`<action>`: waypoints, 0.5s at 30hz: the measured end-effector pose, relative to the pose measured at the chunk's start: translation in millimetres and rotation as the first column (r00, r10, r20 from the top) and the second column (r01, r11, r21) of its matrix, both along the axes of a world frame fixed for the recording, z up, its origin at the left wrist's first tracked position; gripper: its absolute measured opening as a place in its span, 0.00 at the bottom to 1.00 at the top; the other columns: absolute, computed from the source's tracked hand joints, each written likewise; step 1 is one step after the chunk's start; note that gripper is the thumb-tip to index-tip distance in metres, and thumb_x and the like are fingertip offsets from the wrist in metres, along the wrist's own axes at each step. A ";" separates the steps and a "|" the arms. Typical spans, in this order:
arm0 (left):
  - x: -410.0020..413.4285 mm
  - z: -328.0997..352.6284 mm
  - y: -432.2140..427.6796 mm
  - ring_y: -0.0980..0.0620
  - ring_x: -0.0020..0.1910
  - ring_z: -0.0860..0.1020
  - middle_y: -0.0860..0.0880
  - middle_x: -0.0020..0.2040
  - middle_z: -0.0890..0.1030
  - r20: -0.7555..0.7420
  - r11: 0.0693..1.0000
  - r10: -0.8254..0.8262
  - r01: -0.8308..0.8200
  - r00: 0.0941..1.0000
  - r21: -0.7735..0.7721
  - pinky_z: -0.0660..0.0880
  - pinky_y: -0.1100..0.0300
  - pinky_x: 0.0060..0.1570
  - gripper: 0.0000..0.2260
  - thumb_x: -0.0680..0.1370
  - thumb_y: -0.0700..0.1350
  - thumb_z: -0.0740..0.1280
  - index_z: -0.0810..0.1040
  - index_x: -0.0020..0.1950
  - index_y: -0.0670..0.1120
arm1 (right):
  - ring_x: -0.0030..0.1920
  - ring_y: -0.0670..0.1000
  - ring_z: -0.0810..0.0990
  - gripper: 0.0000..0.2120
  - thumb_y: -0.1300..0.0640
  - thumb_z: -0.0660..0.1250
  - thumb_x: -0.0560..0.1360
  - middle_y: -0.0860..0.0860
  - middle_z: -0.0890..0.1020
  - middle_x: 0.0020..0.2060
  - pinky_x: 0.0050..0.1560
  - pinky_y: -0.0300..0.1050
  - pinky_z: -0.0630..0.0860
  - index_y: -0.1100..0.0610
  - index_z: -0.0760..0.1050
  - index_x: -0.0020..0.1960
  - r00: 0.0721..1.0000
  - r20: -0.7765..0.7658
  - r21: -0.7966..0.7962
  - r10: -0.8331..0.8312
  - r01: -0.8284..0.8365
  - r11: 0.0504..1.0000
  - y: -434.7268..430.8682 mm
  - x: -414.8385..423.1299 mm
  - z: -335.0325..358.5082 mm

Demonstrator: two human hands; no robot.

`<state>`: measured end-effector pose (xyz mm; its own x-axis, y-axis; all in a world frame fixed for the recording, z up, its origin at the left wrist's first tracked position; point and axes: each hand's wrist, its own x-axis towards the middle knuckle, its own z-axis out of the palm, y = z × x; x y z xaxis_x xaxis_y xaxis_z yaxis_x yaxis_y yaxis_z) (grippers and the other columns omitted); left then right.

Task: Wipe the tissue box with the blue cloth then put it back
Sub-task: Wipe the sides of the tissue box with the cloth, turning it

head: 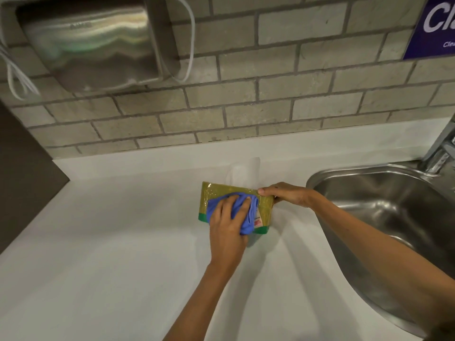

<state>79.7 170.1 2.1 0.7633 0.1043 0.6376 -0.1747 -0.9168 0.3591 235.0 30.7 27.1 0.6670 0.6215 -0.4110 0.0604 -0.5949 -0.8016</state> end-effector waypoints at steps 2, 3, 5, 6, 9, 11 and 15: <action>3.6 4.1 7.5 0.38 0.54 0.77 0.38 0.55 0.80 -0.010 0.998 0.038 -0.039 0.999 -0.051 0.78 0.48 0.51 0.21 0.66 0.35 0.71 0.79 0.59 0.41 | 0.56 0.51 0.76 0.19 0.41 0.60 0.73 0.51 0.79 0.53 0.61 0.42 0.70 0.54 0.75 0.56 1.000 0.002 -0.006 -0.004 0.004 1.000 0.0 -1.4 1.2; 5.0 5.2 13.2 0.37 0.55 0.77 0.37 0.57 0.79 -0.027 0.990 0.077 -0.079 0.997 -0.115 0.77 0.47 0.52 0.21 0.67 0.34 0.71 0.78 0.60 0.41 | 0.54 0.50 0.76 0.18 0.42 0.61 0.73 0.51 0.79 0.51 0.59 0.41 0.70 0.53 0.75 0.54 1.000 0.006 -0.007 -0.002 0.002 1.000 0.0 -1.7 1.7; 6.4 5.3 24.6 0.37 0.58 0.75 0.37 0.60 0.76 -0.062 0.953 0.168 -0.179 0.984 -0.245 0.76 0.46 0.55 0.22 0.69 0.33 0.70 0.76 0.63 0.41 | 0.52 0.48 0.76 0.14 0.43 0.62 0.73 0.48 0.79 0.48 0.58 0.40 0.68 0.51 0.75 0.51 1.000 0.012 -0.017 0.000 0.000 1.000 0.4 -1.6 2.2; 6.5 4.4 28.8 0.38 0.59 0.73 0.37 0.62 0.75 -0.074 0.929 0.203 -0.216 0.976 -0.300 0.75 0.46 0.56 0.23 0.70 0.33 0.69 0.75 0.64 0.41 | 0.52 0.48 0.75 0.14 0.42 0.62 0.73 0.47 0.79 0.47 0.58 0.40 0.68 0.51 0.75 0.50 1.000 0.013 -0.021 0.002 -0.002 1.000 0.9 -2.0 3.0; 1.5 1.1 27.2 0.39 0.61 0.71 0.38 0.64 0.73 -0.096 0.890 0.235 -0.254 0.967 -0.379 0.74 0.47 0.58 0.24 0.71 0.32 0.68 0.73 0.66 0.41 | 0.50 0.46 0.75 0.13 0.42 0.63 0.73 0.46 0.79 0.46 0.54 0.38 0.69 0.50 0.75 0.49 0.999 0.034 -0.015 -0.002 0.002 1.000 3.6 -3.1 2.4; -5.0 -3.8 18.5 0.38 0.61 0.72 0.37 0.63 0.74 -0.090 0.919 0.189 -0.208 0.978 -0.334 0.74 0.46 0.58 0.24 0.70 0.31 0.69 0.74 0.66 0.41 | 0.51 0.47 0.76 0.15 0.42 0.64 0.72 0.47 0.79 0.47 0.56 0.40 0.70 0.51 0.75 0.50 0.998 0.052 0.001 -0.027 0.027 1.000 4.8 -5.1 1.0; -20.6 -16.8 4.4 0.42 0.59 0.74 0.40 0.62 0.76 -0.119 0.980 0.030 -0.053 0.992 -0.193 0.77 0.52 0.54 0.24 0.68 0.33 0.72 0.76 0.63 0.43 | 0.52 0.49 0.77 0.23 0.40 0.69 0.67 0.49 0.79 0.50 0.50 0.38 0.73 0.53 0.74 0.55 0.993 0.075 0.042 -0.089 0.086 0.995 3.6 -11.4 1.8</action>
